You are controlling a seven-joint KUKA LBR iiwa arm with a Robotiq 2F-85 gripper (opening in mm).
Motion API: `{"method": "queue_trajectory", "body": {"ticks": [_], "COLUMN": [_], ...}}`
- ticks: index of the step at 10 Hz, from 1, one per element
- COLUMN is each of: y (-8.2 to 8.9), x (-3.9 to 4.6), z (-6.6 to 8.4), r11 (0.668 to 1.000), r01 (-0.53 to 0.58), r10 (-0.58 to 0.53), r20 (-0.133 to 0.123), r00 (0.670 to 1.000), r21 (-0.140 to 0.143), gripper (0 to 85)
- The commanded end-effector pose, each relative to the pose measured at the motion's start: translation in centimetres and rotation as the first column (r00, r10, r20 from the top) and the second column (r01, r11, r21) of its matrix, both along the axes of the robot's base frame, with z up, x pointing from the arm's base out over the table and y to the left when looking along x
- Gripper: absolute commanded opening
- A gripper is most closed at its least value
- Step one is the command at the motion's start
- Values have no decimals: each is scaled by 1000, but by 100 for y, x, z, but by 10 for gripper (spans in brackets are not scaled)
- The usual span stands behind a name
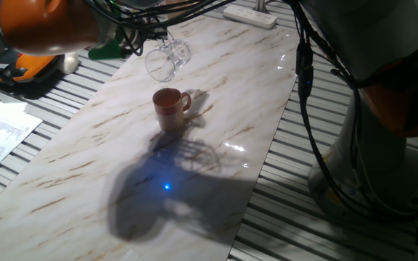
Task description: Pour the water from one cup into another empty cup
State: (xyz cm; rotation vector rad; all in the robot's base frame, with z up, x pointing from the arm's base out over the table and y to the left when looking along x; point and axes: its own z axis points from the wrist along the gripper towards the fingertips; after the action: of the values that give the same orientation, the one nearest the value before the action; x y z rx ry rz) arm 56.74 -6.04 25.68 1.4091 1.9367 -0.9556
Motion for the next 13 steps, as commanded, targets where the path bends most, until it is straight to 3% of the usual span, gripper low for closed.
{"method": "queue_trajectory", "body": {"ticks": [1, 13], "y": [0, -5], "x": [1, -11], "z": [-1, -2], "r11": [1000, 998], "r01": [3, 56], "r10": [-3, -57], "r20": [-1, -18], "r00": [1000, 998], "r21": [-1, -26], "gripper": [0, 0]}}
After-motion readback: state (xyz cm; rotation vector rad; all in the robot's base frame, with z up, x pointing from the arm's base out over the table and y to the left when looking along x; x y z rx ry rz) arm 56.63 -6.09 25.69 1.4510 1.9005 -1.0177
